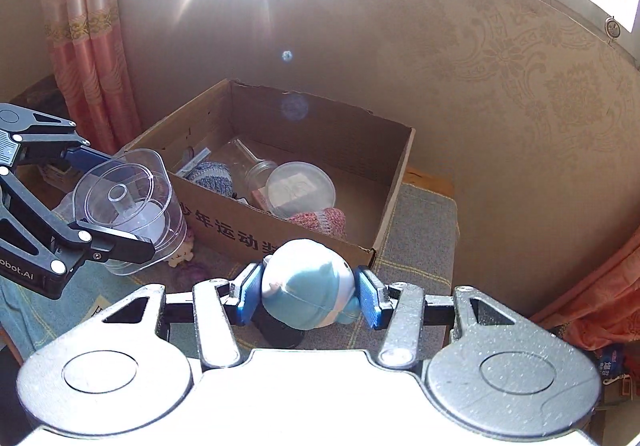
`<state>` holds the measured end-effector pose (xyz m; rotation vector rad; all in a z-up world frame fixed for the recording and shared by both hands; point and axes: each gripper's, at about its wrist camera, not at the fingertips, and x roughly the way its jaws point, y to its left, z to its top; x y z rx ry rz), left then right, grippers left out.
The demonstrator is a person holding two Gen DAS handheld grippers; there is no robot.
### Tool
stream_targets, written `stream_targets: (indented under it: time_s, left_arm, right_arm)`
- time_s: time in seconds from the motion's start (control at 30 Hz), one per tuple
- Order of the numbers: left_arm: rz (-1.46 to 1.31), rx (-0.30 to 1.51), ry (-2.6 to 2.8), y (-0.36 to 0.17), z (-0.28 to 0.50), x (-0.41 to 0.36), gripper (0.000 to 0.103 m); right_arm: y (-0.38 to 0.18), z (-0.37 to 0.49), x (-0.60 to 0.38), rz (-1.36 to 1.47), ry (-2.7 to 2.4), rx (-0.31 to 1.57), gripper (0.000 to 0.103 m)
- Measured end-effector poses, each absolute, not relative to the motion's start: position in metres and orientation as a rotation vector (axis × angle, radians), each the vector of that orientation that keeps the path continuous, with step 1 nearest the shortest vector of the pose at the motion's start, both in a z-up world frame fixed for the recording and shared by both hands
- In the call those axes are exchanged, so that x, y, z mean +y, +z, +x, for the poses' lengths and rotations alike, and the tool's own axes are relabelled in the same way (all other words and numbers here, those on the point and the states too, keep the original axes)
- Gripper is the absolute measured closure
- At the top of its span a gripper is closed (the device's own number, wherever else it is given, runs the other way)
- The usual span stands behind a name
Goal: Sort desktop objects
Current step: 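Carry the clear container and blue toy over the box and release both inside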
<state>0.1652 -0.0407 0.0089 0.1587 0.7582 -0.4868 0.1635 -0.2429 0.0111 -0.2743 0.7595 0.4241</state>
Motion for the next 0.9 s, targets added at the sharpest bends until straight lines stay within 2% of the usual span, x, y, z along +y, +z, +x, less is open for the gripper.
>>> stream_targets:
  time_s: [0.53,0.9]
  left_arm:
    - [0.218,0.734,-0.481,0.042,0.23,-0.031,0.027]
    - [0.206,0.775,-0.452,0.031,0.287,-0.03,0.027]
  right_arm:
    - [0.044,0.212,-0.215,-0.305,0.456,0.715,0.048]
    - [0.036,0.251,-0.207,-0.3,0.472,0.736,0.048]
